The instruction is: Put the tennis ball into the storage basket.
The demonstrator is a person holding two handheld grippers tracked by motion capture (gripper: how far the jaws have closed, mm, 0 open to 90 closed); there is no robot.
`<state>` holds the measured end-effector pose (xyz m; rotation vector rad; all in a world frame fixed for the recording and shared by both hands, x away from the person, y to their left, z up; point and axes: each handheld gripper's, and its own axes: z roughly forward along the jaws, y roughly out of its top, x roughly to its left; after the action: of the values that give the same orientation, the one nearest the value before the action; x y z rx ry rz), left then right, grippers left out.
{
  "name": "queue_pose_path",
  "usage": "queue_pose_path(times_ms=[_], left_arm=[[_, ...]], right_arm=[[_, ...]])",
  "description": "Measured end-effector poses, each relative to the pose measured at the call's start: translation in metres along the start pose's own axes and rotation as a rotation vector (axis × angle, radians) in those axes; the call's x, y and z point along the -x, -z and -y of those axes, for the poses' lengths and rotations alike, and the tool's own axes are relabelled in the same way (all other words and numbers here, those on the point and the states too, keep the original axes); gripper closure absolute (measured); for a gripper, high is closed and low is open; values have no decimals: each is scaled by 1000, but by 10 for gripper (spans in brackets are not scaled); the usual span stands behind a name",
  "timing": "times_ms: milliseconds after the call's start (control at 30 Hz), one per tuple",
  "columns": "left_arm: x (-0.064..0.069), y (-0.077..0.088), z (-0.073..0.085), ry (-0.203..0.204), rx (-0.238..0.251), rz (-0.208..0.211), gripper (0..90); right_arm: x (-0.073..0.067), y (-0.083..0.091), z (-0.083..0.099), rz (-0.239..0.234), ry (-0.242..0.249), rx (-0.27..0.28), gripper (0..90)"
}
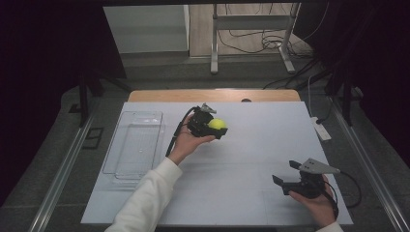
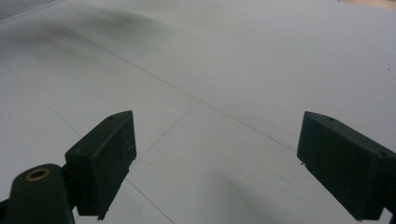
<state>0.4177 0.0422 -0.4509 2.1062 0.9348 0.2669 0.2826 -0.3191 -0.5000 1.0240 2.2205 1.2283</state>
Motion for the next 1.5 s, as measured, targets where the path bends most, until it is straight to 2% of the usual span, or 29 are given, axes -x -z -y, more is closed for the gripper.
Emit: queue_pose_path(times_ms=[1133, 1500], left_arm=[[2, 24, 18, -3, 75, 15, 271], [6, 34, 23, -18, 96, 23, 271]], right_arm=[[0, 0, 0, 4, 2, -4, 122], [0, 0, 0, 4, 0, -4, 122]])
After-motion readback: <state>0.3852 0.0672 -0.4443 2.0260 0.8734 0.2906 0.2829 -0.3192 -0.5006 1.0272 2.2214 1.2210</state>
